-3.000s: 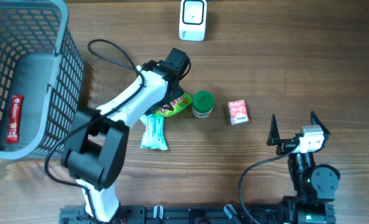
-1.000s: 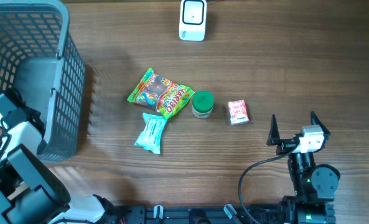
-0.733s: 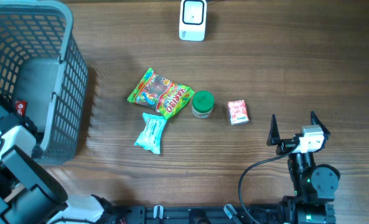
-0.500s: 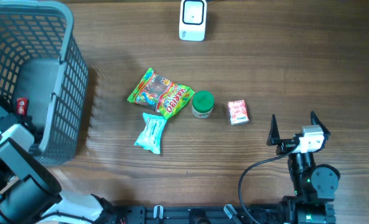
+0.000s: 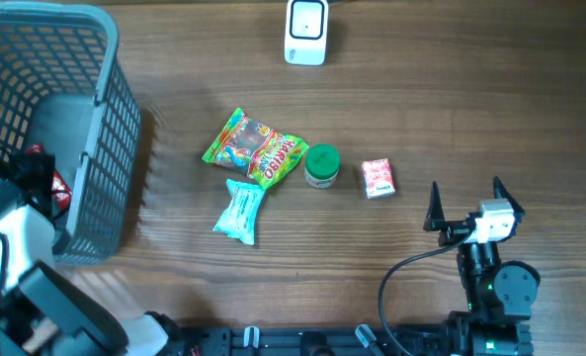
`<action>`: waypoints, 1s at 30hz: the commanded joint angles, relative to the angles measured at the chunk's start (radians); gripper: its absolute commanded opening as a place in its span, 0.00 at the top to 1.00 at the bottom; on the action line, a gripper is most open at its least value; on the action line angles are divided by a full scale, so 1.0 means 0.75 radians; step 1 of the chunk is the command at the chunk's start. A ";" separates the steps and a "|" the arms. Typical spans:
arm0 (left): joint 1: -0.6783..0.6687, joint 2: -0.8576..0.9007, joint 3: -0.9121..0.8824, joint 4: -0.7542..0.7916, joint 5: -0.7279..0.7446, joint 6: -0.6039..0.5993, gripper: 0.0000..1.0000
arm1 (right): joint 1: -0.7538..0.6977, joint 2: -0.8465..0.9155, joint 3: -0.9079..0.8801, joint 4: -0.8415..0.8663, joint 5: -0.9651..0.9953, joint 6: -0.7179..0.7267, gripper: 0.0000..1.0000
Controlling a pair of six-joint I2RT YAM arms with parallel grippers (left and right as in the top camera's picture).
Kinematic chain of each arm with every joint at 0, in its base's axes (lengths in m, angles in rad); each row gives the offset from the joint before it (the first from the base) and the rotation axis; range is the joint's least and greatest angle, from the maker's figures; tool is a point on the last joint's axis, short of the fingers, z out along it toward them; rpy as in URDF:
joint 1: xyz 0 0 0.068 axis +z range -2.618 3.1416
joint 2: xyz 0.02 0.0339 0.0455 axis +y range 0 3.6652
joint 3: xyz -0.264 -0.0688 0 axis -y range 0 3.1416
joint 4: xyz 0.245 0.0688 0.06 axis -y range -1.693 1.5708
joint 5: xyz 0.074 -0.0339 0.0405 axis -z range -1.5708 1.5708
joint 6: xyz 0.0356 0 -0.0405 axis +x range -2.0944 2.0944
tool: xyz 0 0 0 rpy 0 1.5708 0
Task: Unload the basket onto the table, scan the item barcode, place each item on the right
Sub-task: 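Reach into the basket and grasp a red Nescafe stick with left gripper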
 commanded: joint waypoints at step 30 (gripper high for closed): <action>-0.172 0.392 -0.010 0.156 -0.308 0.518 0.81 | 0.005 -0.010 -0.002 0.007 0.023 0.011 0.01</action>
